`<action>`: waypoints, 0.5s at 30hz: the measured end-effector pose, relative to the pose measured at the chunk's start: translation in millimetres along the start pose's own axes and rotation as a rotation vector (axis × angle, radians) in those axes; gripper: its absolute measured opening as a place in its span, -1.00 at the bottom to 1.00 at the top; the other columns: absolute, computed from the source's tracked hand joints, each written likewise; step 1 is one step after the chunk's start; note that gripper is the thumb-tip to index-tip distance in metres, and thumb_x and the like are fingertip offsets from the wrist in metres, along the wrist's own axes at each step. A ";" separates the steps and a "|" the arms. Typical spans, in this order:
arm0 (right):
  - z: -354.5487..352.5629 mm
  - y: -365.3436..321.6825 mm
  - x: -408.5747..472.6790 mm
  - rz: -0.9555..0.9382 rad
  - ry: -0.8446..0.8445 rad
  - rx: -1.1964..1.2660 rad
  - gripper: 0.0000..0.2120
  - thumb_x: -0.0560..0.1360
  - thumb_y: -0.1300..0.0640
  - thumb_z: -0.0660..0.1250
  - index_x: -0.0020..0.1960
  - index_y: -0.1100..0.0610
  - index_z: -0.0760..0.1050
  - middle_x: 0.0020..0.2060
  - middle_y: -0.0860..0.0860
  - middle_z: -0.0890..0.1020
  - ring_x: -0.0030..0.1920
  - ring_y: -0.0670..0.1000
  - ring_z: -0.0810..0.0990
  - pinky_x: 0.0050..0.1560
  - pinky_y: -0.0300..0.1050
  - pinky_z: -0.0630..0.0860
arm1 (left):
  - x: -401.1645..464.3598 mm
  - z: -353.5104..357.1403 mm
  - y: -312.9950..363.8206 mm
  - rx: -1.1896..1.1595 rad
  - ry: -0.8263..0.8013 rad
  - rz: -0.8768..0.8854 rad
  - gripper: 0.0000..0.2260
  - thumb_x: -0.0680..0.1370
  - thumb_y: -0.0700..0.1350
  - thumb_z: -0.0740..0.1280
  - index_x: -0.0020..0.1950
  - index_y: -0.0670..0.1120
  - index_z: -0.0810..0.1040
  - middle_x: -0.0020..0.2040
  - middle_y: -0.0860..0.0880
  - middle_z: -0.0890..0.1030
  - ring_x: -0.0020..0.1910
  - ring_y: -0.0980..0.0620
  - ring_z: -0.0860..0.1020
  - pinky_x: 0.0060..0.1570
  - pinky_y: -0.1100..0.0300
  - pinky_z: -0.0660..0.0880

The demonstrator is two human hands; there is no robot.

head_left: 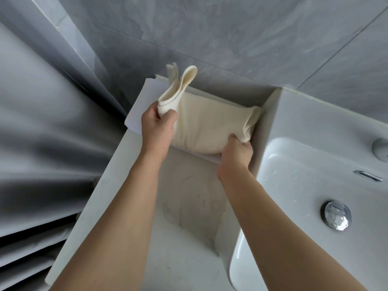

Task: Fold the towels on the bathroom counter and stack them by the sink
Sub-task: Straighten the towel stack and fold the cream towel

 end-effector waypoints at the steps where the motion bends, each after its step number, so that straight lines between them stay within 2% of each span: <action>1: 0.1 -8.4 -4.6 -0.056 -0.044 -0.011 -0.81 0.54 0.21 0.24 -0.15 -0.03 0.54 -0.33 -0.21 0.60 -0.29 -0.16 0.52 -0.30 -0.41 0.48 | -7.7 -1.6 5.2 -0.039 -0.007 0.005 -0.81 0.38 -0.22 0.25 -0.09 -0.31 0.40 -0.27 -0.06 0.36 -0.29 0.02 0.27 -0.37 0.23 0.26; 2: -1.4 -16.7 -9.3 -0.108 -0.087 -0.034 -0.79 0.53 0.21 0.24 -0.19 -0.04 0.54 -0.42 -0.24 0.56 -0.38 -0.20 0.48 -0.40 -0.45 0.42 | -15.7 -2.6 9.9 -0.073 -0.016 0.001 -0.81 0.38 -0.21 0.26 -0.09 -0.30 0.42 -0.25 -0.06 0.38 -0.26 0.00 0.30 -0.31 0.17 0.29; 4: -8.3 -34.5 -22.1 -0.216 -0.156 -0.060 -0.79 0.52 0.23 0.22 -0.16 -0.02 0.55 -0.47 -0.24 0.56 -0.46 -0.24 0.46 -0.42 -0.42 0.41 | -34.2 -2.9 19.3 -0.140 -0.029 -0.030 -0.84 0.38 -0.18 0.29 -0.09 -0.20 0.51 -0.19 -0.07 0.47 -0.19 -0.03 0.40 -0.21 0.06 0.36; 7: -19.4 -52.9 -42.1 -0.321 -0.252 -0.107 -0.79 0.51 0.22 0.19 -0.04 0.01 0.58 -0.35 -0.19 0.57 -0.30 -0.13 0.50 -0.25 -0.24 0.47 | -65.0 1.0 35.0 -0.249 -0.056 -0.099 -0.81 0.37 -0.15 0.32 -0.07 0.03 0.63 -0.10 -0.04 0.62 -0.07 -0.05 0.56 -0.18 0.04 0.47; 9: -33.3 -64.0 -57.0 -0.377 -0.296 -0.112 -0.77 0.50 0.22 0.19 -0.13 -0.02 0.58 -0.36 -0.19 0.53 -0.27 -0.10 0.47 -0.18 -0.19 0.44 | -85.9 4.8 46.1 -0.299 -0.081 -0.124 -0.77 0.35 -0.13 0.34 -0.03 0.04 0.63 -0.08 -0.05 0.64 -0.05 -0.06 0.60 -0.20 0.04 0.50; 12: -62.7 -80.7 -78.5 -0.405 -0.343 -0.068 -0.74 0.46 0.22 0.21 -0.23 -0.05 0.59 -0.29 -0.13 0.59 -0.18 -0.05 0.52 -0.07 -0.12 0.46 | -118.5 16.0 63.8 -0.307 -0.141 -0.139 -0.74 0.36 -0.12 0.34 0.03 0.00 0.62 -0.10 -0.06 0.63 -0.12 -0.03 0.62 -0.26 0.09 0.51; 15: -106.4 -94.3 -88.8 -0.392 -0.325 -0.021 -0.86 0.38 0.17 0.22 -0.23 0.03 0.55 -0.24 0.05 0.50 -0.17 0.02 0.45 -0.09 -0.05 0.39 | -153.2 38.3 78.6 -0.282 -0.220 -0.167 -0.75 0.40 -0.14 0.33 0.07 -0.09 0.57 -0.25 -0.01 0.59 -0.37 0.06 0.57 -0.41 0.21 0.46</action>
Point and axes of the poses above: each hand's wrist, its own x-axis towards the middle knuckle, its own z-axis out of the palm, y = z × x, the point moved 9 cm from there along x, towards the middle knuckle
